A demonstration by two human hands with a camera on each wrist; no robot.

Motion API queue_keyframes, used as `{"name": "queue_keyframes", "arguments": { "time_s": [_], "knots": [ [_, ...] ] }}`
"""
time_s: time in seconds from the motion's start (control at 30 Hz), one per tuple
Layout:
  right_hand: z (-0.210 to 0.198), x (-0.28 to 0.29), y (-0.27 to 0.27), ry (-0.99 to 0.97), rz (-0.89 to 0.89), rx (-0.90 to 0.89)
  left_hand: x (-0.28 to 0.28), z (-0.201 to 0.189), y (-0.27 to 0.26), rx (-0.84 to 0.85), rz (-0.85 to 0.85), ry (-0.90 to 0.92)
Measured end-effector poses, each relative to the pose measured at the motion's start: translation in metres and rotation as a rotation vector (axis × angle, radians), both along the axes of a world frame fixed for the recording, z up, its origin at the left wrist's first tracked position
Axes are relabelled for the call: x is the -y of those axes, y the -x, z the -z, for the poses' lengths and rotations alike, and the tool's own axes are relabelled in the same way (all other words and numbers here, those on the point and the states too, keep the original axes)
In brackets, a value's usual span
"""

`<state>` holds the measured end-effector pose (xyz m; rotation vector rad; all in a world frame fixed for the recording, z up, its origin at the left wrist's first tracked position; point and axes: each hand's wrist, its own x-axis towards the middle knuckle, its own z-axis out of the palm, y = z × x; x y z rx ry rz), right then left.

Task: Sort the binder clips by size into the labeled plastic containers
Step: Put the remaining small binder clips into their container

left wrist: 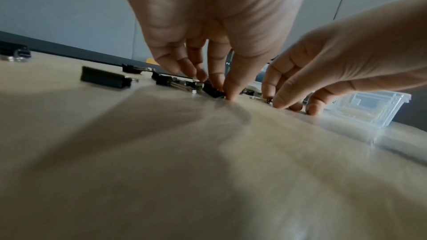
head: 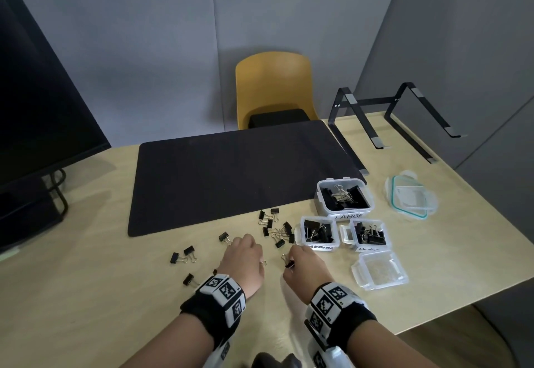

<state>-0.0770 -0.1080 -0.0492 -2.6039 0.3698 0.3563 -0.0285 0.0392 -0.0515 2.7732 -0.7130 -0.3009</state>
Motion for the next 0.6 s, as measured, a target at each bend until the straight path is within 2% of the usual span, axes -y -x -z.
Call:
{"name": "queue_keyframes", "arguments": {
  "time_s": [0.13,0.3,0.47,0.6],
  "knots": [
    [-0.007,0.009,-0.003,-0.069,-0.002,-0.034,0.009,-0.003,0.002,-0.009,0.036,-0.104],
    [-0.022,0.030,0.003,-0.118,-0.035,0.020,0.020,-0.004,0.002,-0.039,0.024,-0.147],
    [-0.036,0.061,0.009,-0.128,-0.034,0.078,0.038,-0.012,0.007,-0.085,-0.005,0.019],
    [-0.046,0.089,0.019,-0.167,-0.048,0.101,0.053,-0.019,0.011,-0.059,-0.032,0.076]
  ]
}}
